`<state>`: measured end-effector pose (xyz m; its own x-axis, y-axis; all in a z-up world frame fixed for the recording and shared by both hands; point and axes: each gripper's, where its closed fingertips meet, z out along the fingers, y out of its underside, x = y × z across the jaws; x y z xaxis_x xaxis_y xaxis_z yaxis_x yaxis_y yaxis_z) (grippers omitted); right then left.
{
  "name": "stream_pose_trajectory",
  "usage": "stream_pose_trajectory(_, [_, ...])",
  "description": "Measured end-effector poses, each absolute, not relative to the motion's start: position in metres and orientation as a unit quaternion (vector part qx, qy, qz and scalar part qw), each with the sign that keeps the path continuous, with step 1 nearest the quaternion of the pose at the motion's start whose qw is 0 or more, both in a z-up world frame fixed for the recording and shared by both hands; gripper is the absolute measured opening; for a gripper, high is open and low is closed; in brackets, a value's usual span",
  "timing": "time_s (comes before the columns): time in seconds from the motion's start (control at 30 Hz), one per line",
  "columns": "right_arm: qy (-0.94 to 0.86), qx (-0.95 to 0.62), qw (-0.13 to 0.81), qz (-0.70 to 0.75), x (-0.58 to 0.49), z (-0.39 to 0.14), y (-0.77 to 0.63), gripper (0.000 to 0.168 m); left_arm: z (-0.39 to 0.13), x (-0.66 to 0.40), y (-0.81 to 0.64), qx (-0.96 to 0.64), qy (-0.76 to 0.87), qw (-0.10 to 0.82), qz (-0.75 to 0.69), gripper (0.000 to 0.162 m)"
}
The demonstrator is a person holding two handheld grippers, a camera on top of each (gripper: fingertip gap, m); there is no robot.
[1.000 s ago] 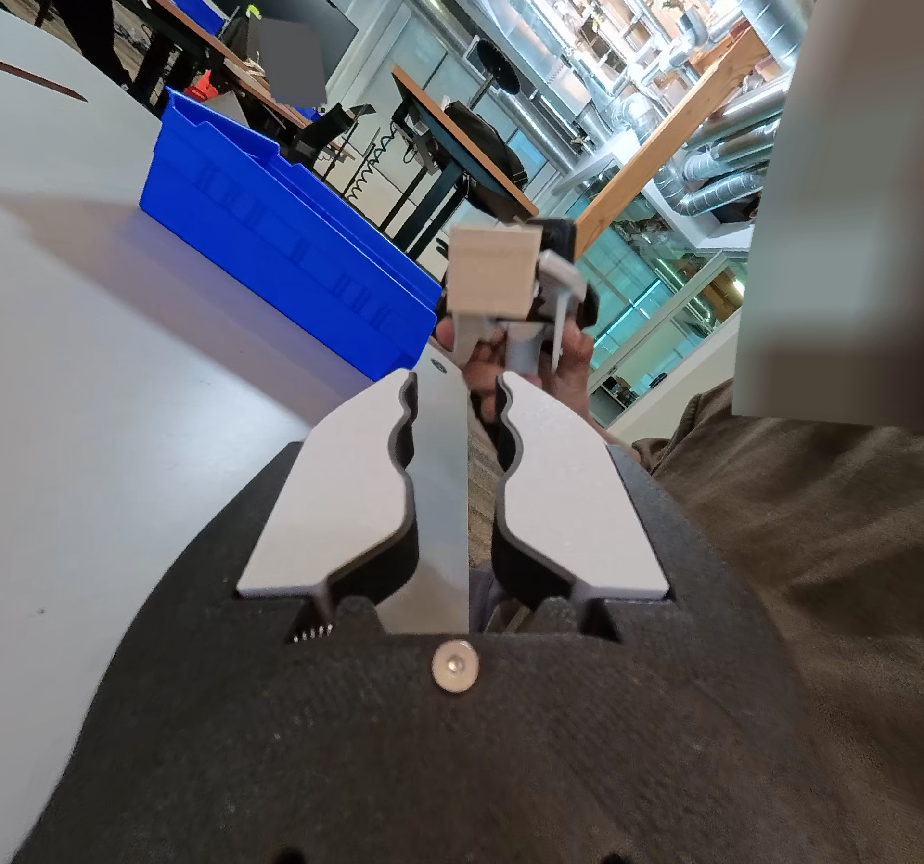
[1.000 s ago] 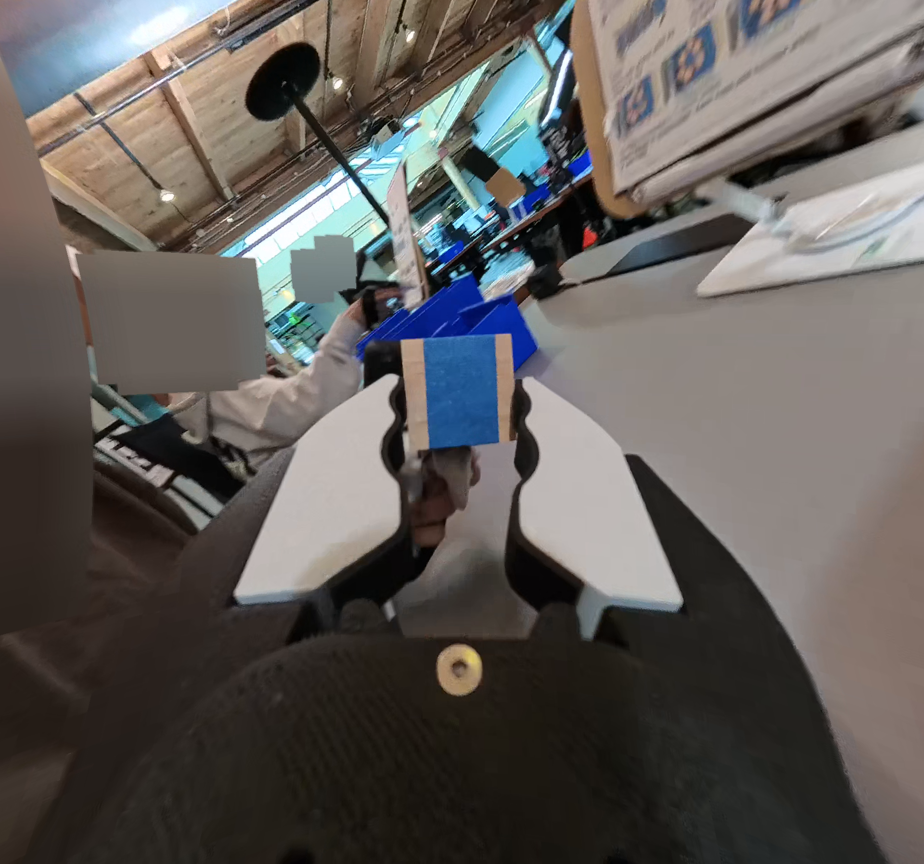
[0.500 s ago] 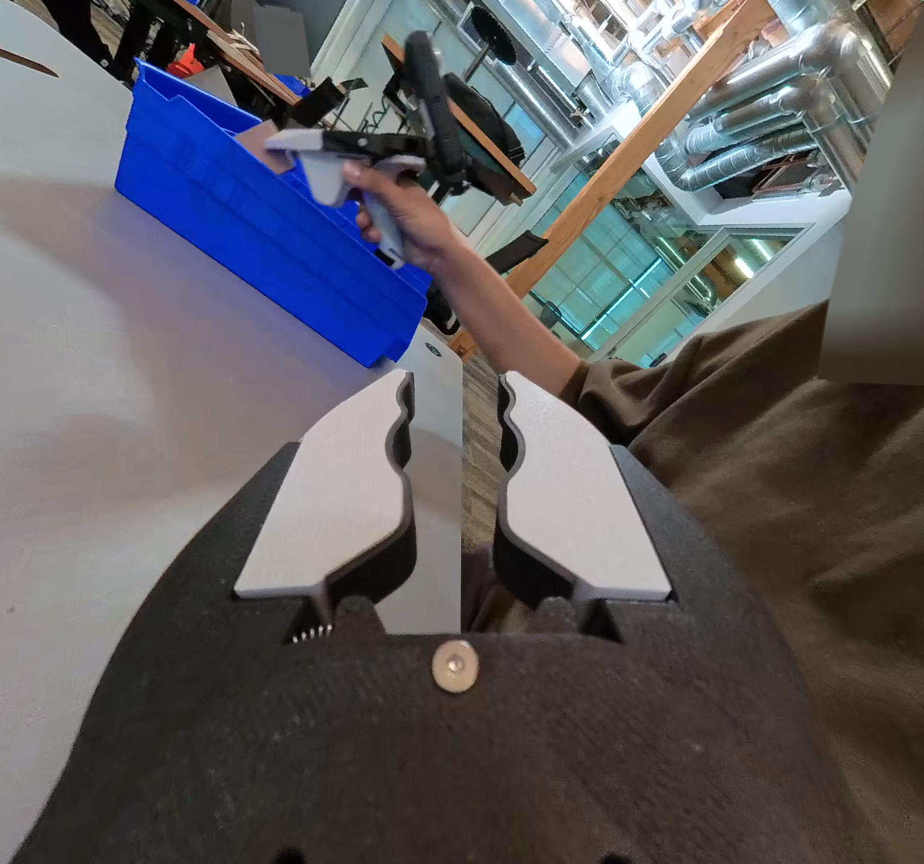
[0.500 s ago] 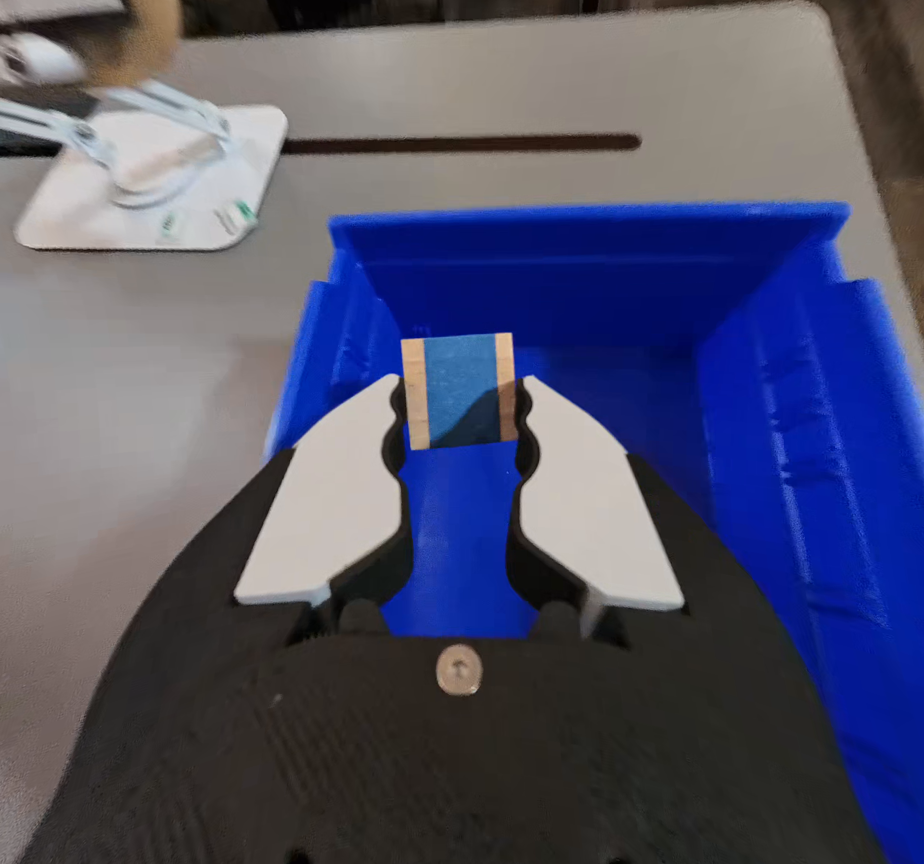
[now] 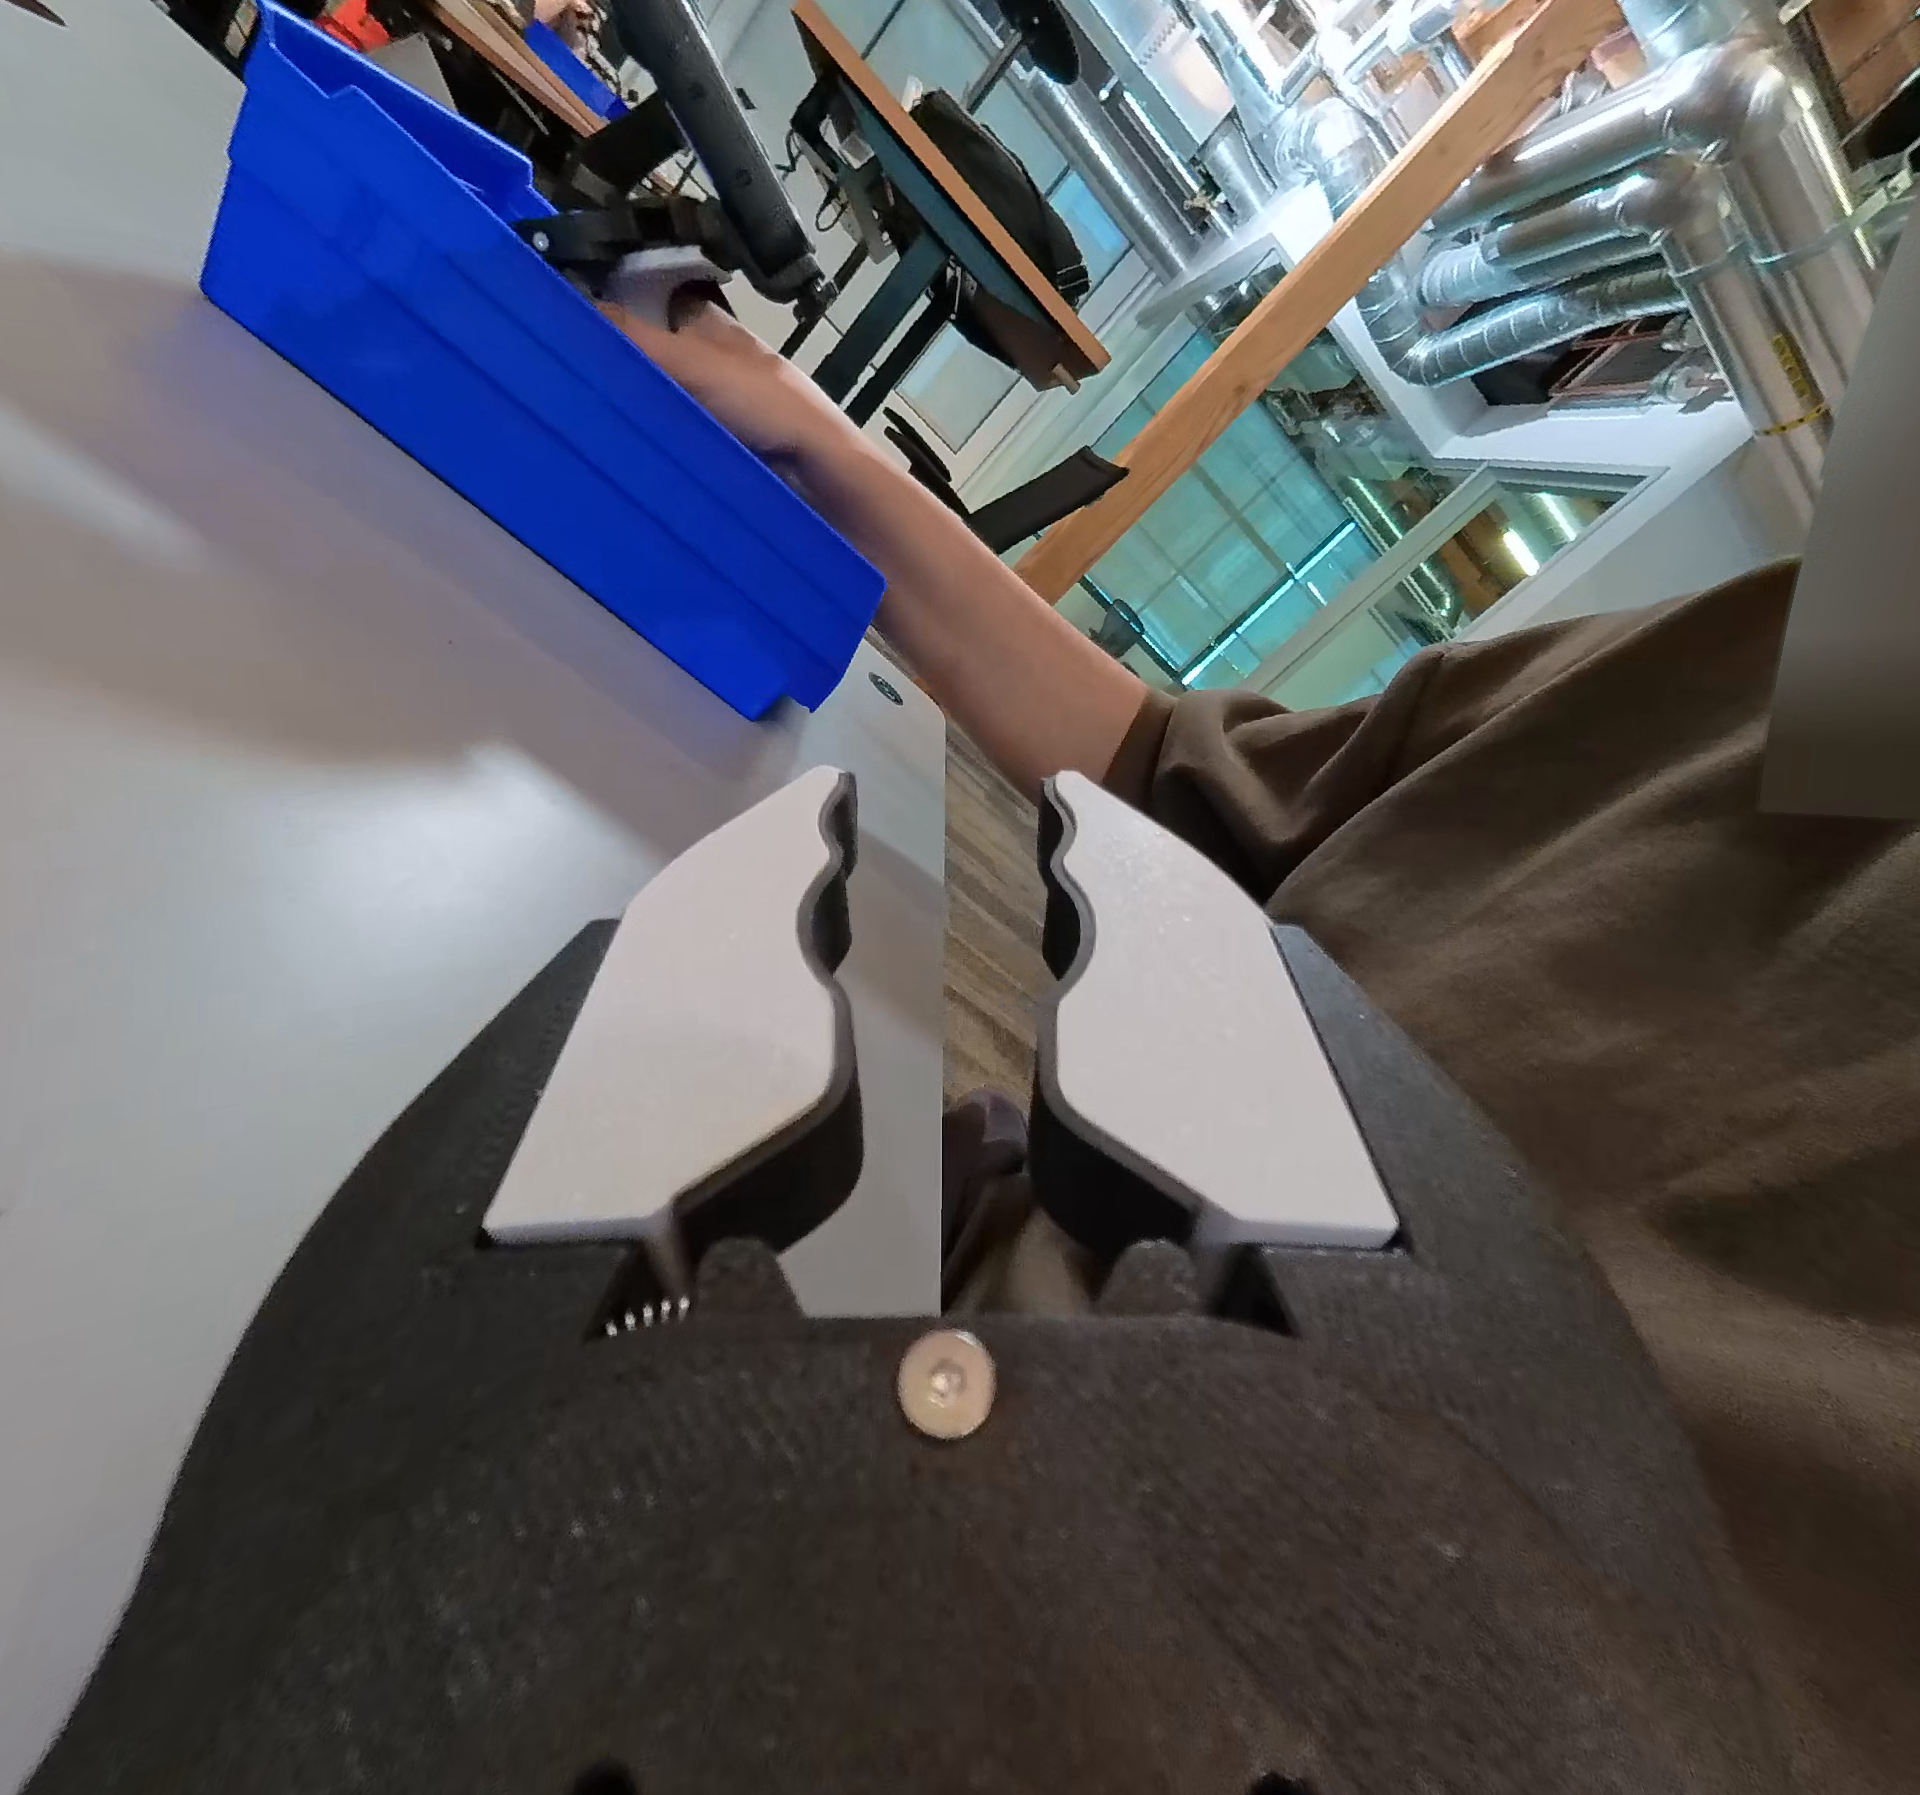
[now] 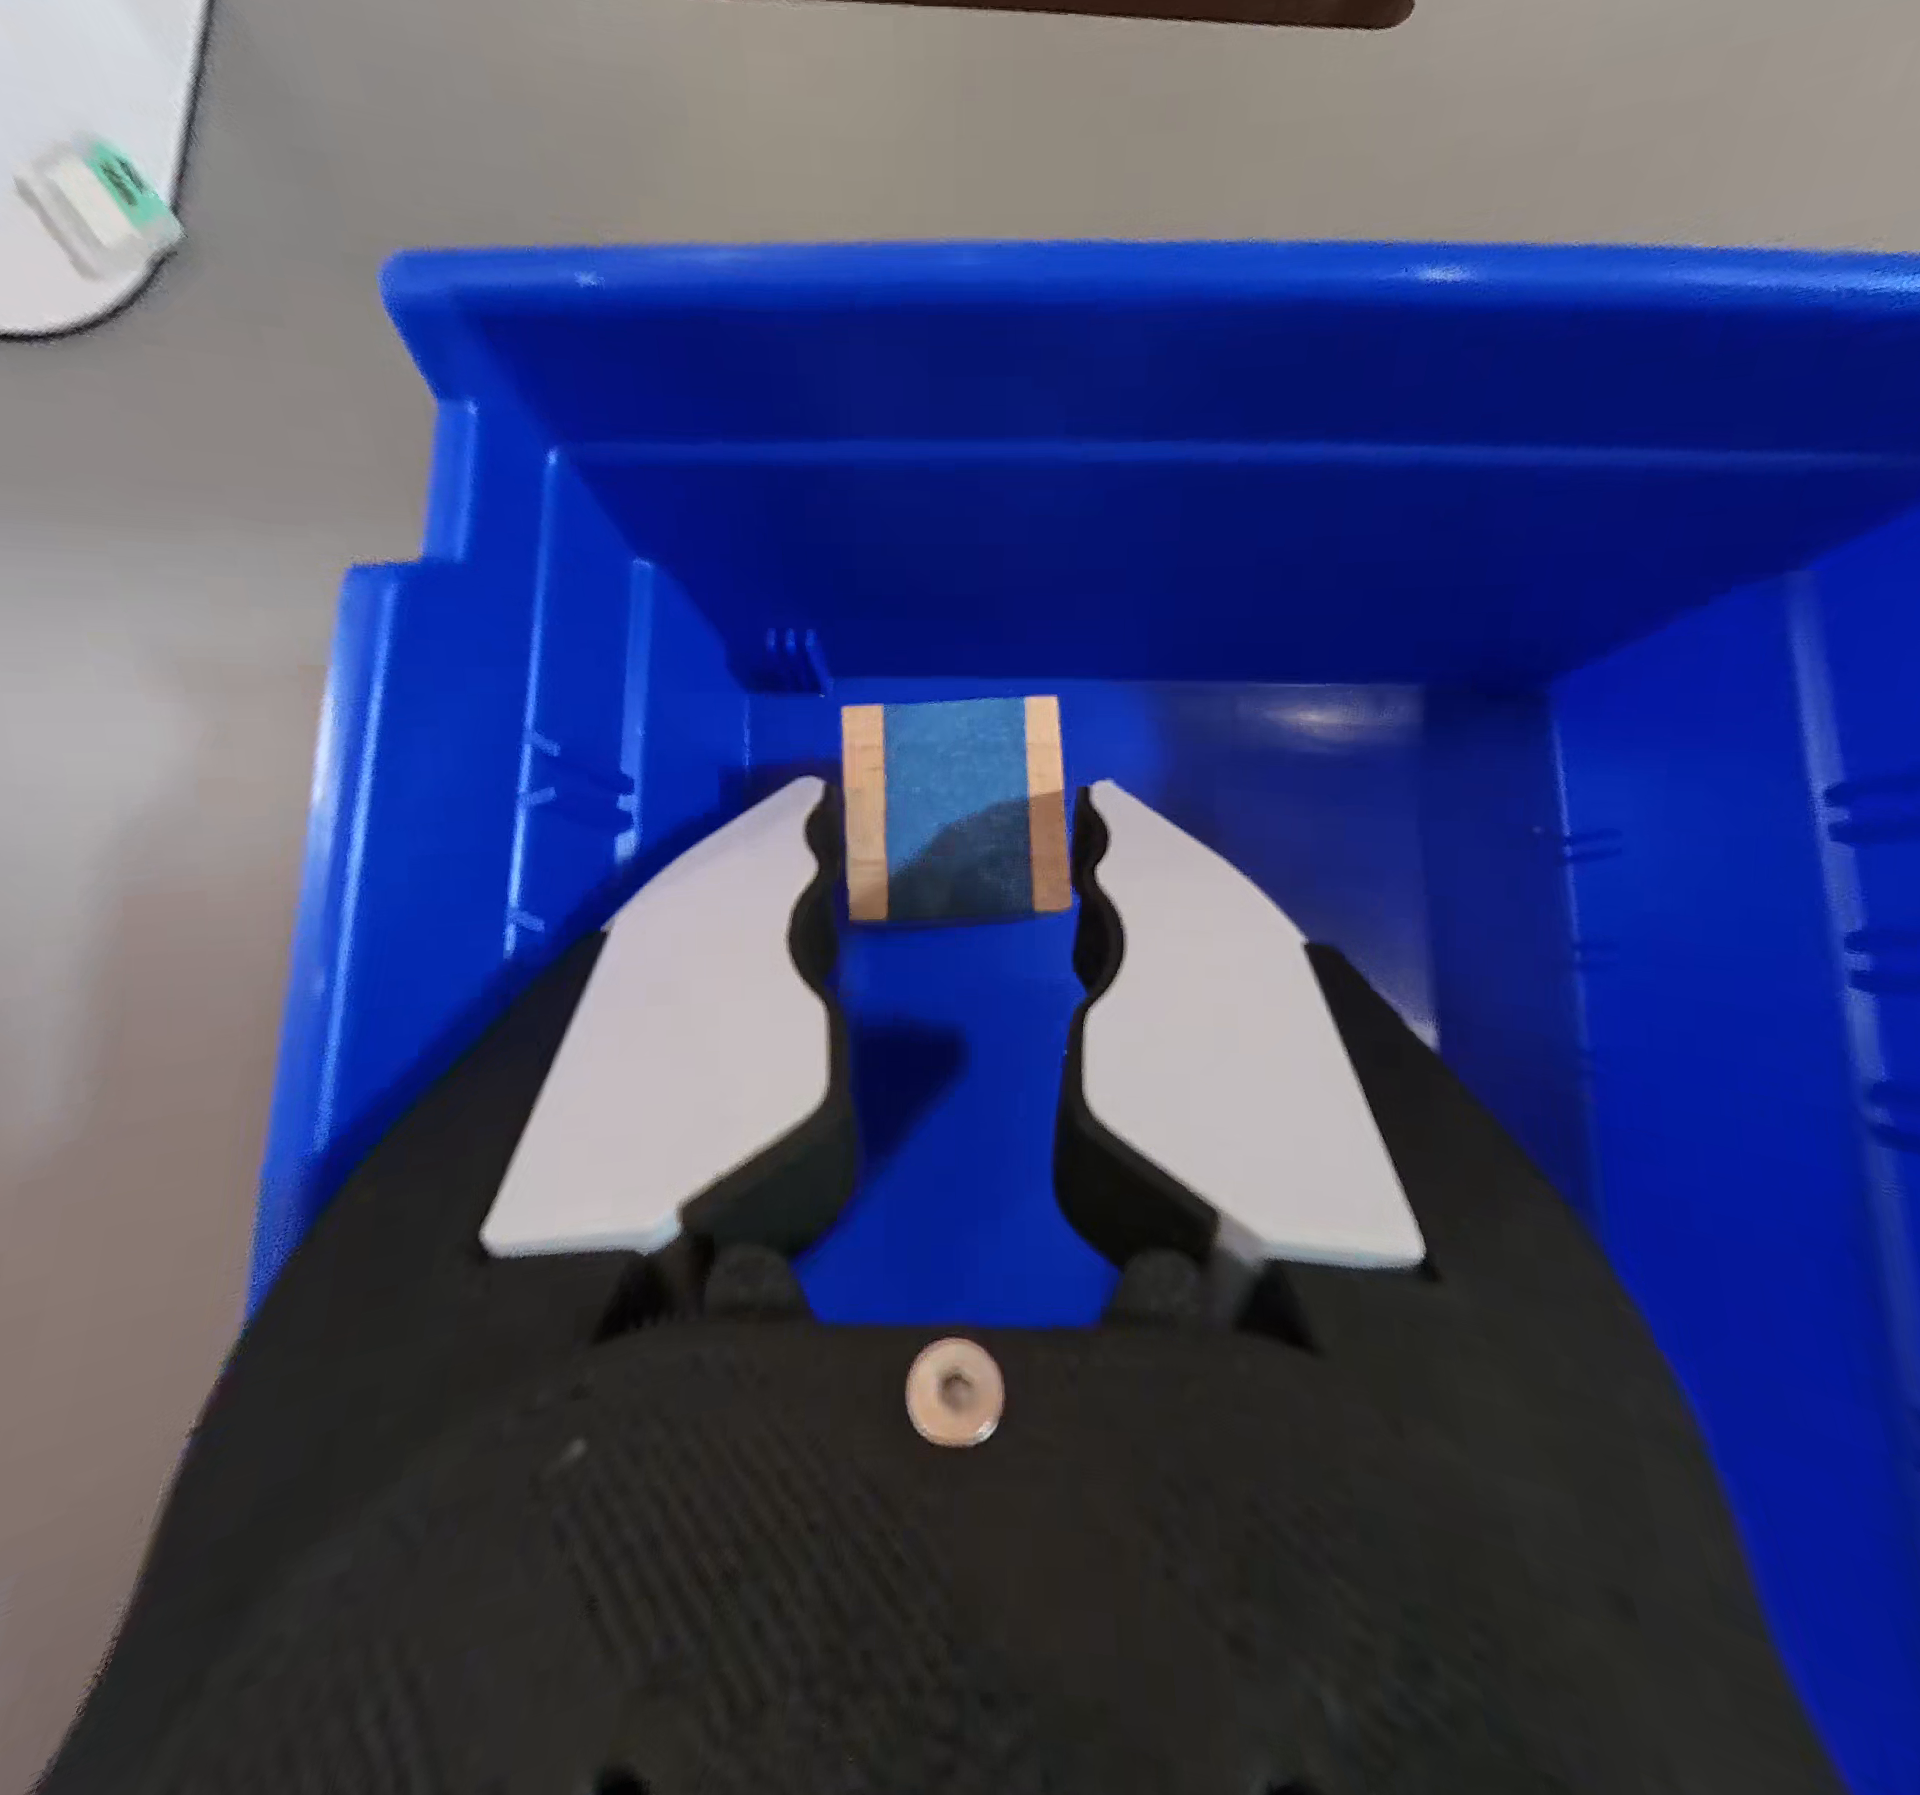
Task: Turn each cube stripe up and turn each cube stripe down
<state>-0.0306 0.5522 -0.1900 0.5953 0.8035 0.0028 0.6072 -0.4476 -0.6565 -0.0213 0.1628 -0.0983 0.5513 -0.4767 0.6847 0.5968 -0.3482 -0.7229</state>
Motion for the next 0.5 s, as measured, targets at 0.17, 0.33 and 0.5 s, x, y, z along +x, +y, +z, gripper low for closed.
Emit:
stream_pose_trajectory(0.17, [-0.395,-0.832,0.341,0.188,-0.017,-0.154,0.553,0.059,-0.098,-0.024,0.161,-0.68,-0.038,0.57,-0.46,0.034])
stream_pose_trajectory(0.33, [-0.369,-0.741,0.44,0.347,-0.01,-0.049,0.49,0.059,-0.097,-0.031,0.161,-0.683,-0.04,0.58,-0.442,0.037])
stream_pose_trajectory(0.5, [-0.43,-0.637,0.447,0.458,-0.015,-0.03,0.341,0.052,-0.096,-0.052,0.164,-0.702,-0.039,0.609,-0.366,0.047])
